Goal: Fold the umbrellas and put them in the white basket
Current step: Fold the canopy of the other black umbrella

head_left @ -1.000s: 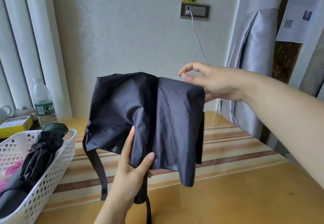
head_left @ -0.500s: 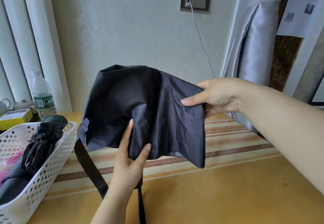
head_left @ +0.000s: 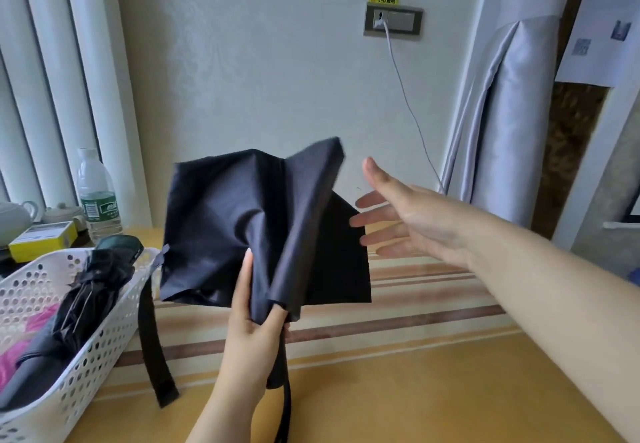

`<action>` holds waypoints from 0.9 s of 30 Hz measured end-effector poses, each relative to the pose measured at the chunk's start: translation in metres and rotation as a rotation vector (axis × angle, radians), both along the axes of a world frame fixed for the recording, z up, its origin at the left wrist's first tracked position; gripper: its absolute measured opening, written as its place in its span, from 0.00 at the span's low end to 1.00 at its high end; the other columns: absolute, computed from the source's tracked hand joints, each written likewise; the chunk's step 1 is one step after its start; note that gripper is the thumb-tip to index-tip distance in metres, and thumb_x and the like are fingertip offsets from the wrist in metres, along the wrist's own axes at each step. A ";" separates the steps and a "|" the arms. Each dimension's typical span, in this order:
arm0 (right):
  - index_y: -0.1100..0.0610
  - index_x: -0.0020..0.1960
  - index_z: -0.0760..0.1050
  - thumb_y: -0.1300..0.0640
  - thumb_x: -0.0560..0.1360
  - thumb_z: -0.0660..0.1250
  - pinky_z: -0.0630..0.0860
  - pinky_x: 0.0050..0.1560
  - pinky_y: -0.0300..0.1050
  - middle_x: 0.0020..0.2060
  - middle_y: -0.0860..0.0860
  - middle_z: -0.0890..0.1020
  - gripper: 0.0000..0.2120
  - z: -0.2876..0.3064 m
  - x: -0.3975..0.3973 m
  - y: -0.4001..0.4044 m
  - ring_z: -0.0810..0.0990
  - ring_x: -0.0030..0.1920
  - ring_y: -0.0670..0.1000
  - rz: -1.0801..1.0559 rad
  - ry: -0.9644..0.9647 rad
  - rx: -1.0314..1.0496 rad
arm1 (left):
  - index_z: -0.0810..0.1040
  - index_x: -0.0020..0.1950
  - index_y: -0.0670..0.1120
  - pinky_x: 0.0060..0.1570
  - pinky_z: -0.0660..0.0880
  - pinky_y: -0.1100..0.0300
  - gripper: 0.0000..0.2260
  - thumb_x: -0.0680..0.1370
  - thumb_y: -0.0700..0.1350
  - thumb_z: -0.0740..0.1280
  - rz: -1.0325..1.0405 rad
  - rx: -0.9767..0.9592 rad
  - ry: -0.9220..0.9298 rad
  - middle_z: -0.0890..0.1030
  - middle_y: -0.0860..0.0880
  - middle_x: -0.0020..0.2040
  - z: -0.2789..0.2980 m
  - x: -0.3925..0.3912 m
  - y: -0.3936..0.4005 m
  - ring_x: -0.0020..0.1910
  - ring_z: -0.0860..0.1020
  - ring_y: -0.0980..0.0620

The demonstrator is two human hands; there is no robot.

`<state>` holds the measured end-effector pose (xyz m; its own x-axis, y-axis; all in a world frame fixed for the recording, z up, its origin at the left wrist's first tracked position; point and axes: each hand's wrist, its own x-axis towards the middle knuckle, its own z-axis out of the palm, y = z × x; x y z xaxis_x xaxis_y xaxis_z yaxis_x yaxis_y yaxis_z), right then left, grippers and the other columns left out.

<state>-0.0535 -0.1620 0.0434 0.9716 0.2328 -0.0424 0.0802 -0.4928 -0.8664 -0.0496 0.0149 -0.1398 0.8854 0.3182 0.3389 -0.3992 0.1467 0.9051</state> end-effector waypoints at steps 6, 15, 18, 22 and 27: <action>0.56 0.61 0.74 0.38 0.73 0.68 0.73 0.52 0.44 0.55 0.47 0.79 0.26 -0.015 0.014 0.021 0.77 0.55 0.50 -0.174 -0.105 -0.076 | 0.59 0.64 0.74 0.64 0.60 0.74 0.32 0.77 0.40 0.68 0.016 0.163 -0.106 0.62 0.79 0.62 0.004 -0.002 -0.004 0.61 0.61 0.81; 0.54 0.34 0.60 0.56 0.82 0.56 0.61 0.30 0.35 0.26 0.49 0.65 0.18 -0.033 0.034 -0.009 0.62 0.27 0.48 -0.232 -0.936 -0.201 | 0.59 0.64 0.80 0.32 0.76 0.57 0.33 0.71 0.48 0.67 -0.162 -0.187 -0.048 0.75 0.44 0.51 0.011 -0.005 0.005 0.31 0.74 0.49; 0.56 0.49 0.75 0.58 0.83 0.56 0.72 0.47 0.38 0.41 0.49 0.81 0.10 -0.032 0.048 -0.014 0.77 0.42 0.45 -0.174 -0.813 -0.029 | 0.60 0.65 0.78 0.30 0.74 0.58 0.32 0.72 0.46 0.65 -0.244 -0.231 -0.071 0.73 0.45 0.40 0.012 -0.006 0.002 0.30 0.70 0.49; 0.56 0.50 0.79 0.53 0.77 0.68 0.79 0.54 0.50 0.50 0.55 0.84 0.06 -0.028 0.058 -0.017 0.83 0.47 0.52 -0.198 -0.296 0.263 | 0.63 0.62 0.80 0.31 0.73 0.57 0.30 0.72 0.47 0.65 -0.307 -0.207 -0.077 0.76 0.45 0.35 0.012 -0.008 -0.001 0.29 0.70 0.48; 0.58 0.40 0.75 0.50 0.79 0.65 0.71 0.41 0.41 0.35 0.48 0.77 0.14 -0.011 0.063 -0.014 0.76 0.38 0.45 -0.274 -0.522 0.072 | 0.64 0.65 0.77 0.30 0.71 0.58 0.29 0.73 0.46 0.64 -0.334 -0.238 -0.064 0.76 0.46 0.34 0.011 -0.006 -0.003 0.28 0.69 0.48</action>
<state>0.0094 -0.1761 0.0321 0.8848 -0.0445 0.4639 0.3833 -0.4967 -0.7787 -0.0560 0.0117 -0.1284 0.9329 0.0932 0.3478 -0.3481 0.4801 0.8052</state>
